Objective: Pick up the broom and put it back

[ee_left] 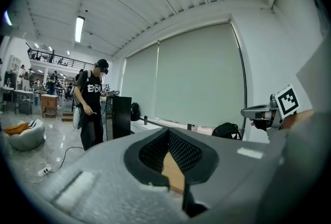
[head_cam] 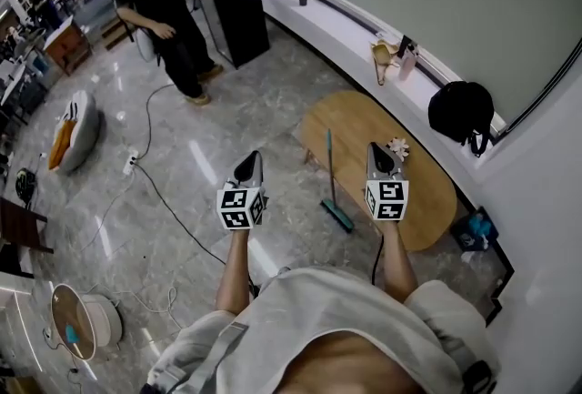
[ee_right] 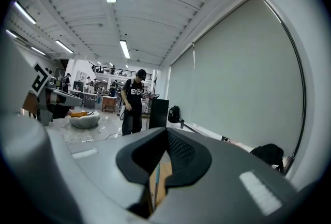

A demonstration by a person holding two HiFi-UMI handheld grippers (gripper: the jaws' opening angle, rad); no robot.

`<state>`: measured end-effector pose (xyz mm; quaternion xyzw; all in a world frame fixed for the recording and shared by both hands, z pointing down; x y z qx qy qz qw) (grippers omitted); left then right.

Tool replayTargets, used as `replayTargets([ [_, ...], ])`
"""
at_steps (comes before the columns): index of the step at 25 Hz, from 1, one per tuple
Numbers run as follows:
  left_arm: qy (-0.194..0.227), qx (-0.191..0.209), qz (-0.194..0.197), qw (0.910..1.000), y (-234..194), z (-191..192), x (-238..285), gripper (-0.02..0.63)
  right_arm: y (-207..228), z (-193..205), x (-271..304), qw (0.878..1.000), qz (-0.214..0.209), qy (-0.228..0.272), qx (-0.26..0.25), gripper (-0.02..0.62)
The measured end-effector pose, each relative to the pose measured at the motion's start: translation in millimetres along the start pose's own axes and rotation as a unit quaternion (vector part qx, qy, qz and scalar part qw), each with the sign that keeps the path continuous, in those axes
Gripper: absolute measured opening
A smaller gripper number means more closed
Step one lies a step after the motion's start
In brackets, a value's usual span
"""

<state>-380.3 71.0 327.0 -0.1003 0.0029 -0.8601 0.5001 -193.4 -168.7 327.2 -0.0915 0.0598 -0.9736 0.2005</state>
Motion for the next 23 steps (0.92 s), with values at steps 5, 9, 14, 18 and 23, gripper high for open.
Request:
replayTargets([
  [5, 0.006, -0.001, -0.003, 1.0, -3, -5, -2, 0.0, -1, -1, 1, 1.0, -0.004, -0.001, -0.001, 0.0],
  [9, 0.006, -0.002, -0.005, 1.0, -4, -5, -5, 0.0, -6, 0, 0, 1.0, -0.008, -0.002, -0.002, 0.0],
  [14, 0.008, -0.001, -0.006, 1.0, -4, -6, -8, 0.001, -9, -2, -2, 1.0, -0.01, 0.0, -0.001, 0.0],
  [18, 0.01, 0.001, -0.006, 0.9999, -1, -8, -9, 0.0, -9, -1, -5, 1.0, -0.01, 0.002, -0.001, 0.0],
  [23, 0.015, 0.004, -0.002, 0.9999, 3, -14, -12, 0.001, -12, -5, -7, 1.0, -0.01, 0.005, -0.002, 0.0],
])
Point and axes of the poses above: the fingertips, and each gripper's own axes: x forward along the fingers, y to its right, z out of its underside, the point moved 1 cm from there along -x, backward along the fingers, and after that the axes turned 2 degrees about -x, right-handed, at the moved point
